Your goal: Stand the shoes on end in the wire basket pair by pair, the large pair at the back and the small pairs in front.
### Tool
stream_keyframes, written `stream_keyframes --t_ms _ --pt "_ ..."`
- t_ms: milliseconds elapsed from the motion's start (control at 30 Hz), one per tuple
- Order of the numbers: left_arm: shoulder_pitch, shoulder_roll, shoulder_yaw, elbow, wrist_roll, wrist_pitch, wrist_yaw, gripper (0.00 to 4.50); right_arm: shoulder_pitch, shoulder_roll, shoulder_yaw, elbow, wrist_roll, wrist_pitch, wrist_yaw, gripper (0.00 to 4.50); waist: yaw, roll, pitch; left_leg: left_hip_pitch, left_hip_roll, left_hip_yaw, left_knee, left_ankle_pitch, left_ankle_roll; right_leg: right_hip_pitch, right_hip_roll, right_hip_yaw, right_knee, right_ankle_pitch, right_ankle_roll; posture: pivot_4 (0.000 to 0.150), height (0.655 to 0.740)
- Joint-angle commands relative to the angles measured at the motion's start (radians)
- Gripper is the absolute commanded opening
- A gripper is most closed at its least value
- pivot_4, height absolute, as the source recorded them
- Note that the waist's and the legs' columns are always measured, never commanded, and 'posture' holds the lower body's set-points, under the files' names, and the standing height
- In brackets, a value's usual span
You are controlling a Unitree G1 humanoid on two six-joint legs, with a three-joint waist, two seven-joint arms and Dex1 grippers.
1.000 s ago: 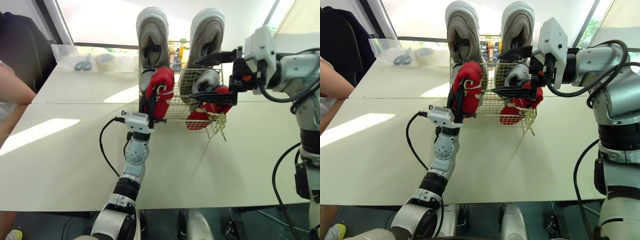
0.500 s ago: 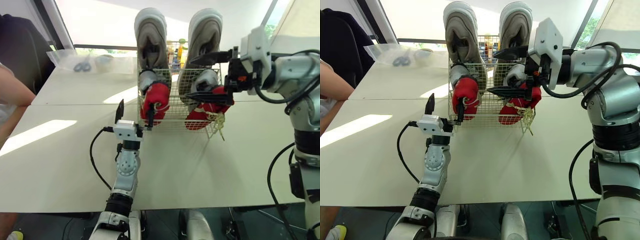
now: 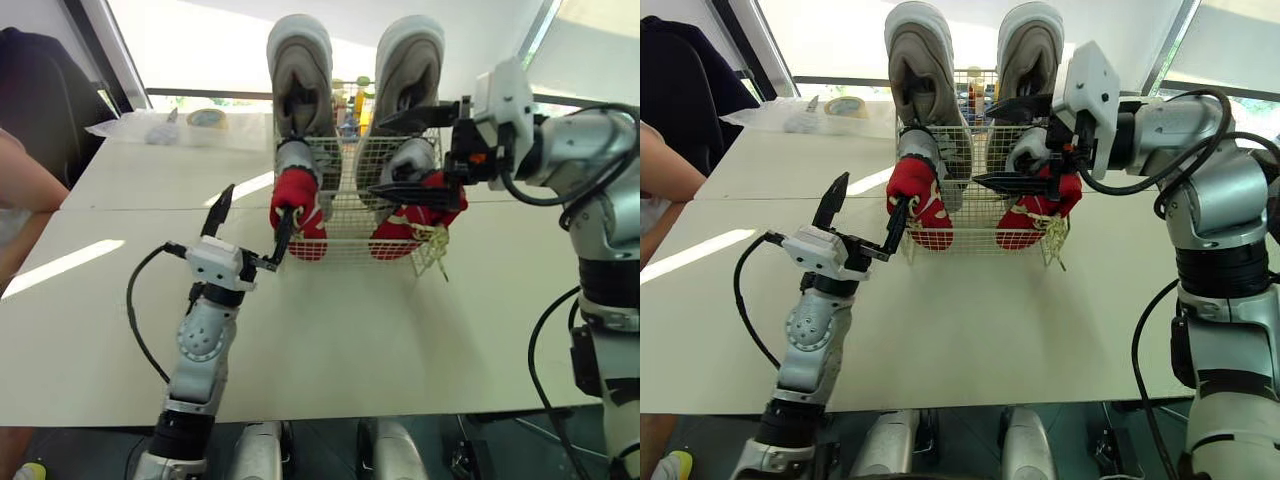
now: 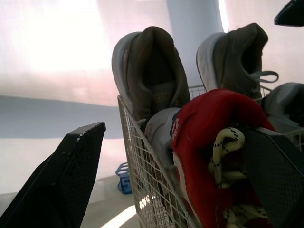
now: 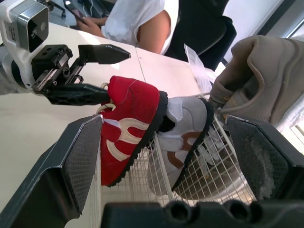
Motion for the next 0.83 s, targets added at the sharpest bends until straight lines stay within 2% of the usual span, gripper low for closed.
stream_keyframes --t_ms 33,167,267,400,567,700,833 --pt "-0.007 0.043 0.040 -0.061 -0.072 0.046 -0.061 4.47 -0.032 0.002 -0.010 0.002 -0.006 -0.025 0.009 4.50 0.003 0.000 0.000 0.000 0.000 0.000 0.000 0.000 0.000 0.000 0.000 0.000 0.000 0.000 0.000 0.150 0.7400" --pt "-0.014 0.209 0.158 -0.140 -0.255 0.255 -0.168 4.47 -0.028 -0.002 -0.015 0.016 -0.010 -0.042 0.020 4.50 -0.002 0.000 0.000 0.000 0.000 0.000 0.000 0.000 -0.001 -0.001 0.000 0.000 0.000 0.000 0.000 0.150 0.7400" --pt "-0.038 0.344 0.228 -0.243 -0.400 0.579 -0.142 4.47 -0.010 -0.025 -0.029 0.025 -0.021 -0.049 0.022 4.50 -0.005 0.001 0.001 0.000 0.001 0.000 -0.001 0.000 -0.001 -0.001 0.000 0.000 0.000 0.000 0.000 0.150 0.7400" --pt "-0.102 0.440 0.357 -0.282 -0.736 0.789 -0.213 4.47 0.022 -0.080 -0.062 0.016 -0.017 -0.031 0.020 4.50 0.004 0.000 0.001 0.000 0.000 0.000 -0.001 -0.001 -0.001 -0.001 0.000 0.000 -0.001 0.000 0.000 0.150 0.7400" --pt "-0.128 0.583 0.423 -0.280 -0.853 0.969 -0.272 4.47 0.062 -0.180 -0.115 -0.010 0.007 0.011 0.034 4.50 0.001 0.000 0.002 -0.001 0.000 0.001 -0.001 0.000 -0.001 0.000 0.000 0.000 -0.002 0.000 0.000 0.150 0.7400" --pt "-0.110 0.692 0.470 -0.253 -0.953 1.097 -0.372 4.47 0.090 -0.273 -0.167 -0.031 0.039 0.080 0.058 4.50 0.000 0.000 0.003 -0.001 0.000 0.002 -0.003 0.000 -0.003 -0.002 0.000 0.000 -0.002 0.000 0.000 0.150 0.7400" --pt "-0.067 0.786 0.508 -0.247 -1.027 1.192 -0.529 4.47 0.167 -0.365 -0.218 -0.040 0.055 0.101 0.104 4.50 0.000 0.000 0.003 -0.001 0.000 0.002 -0.006 0.001 -0.004 -0.008 0.000 0.000 -0.002 0.000 0.000 0.150 0.7400"
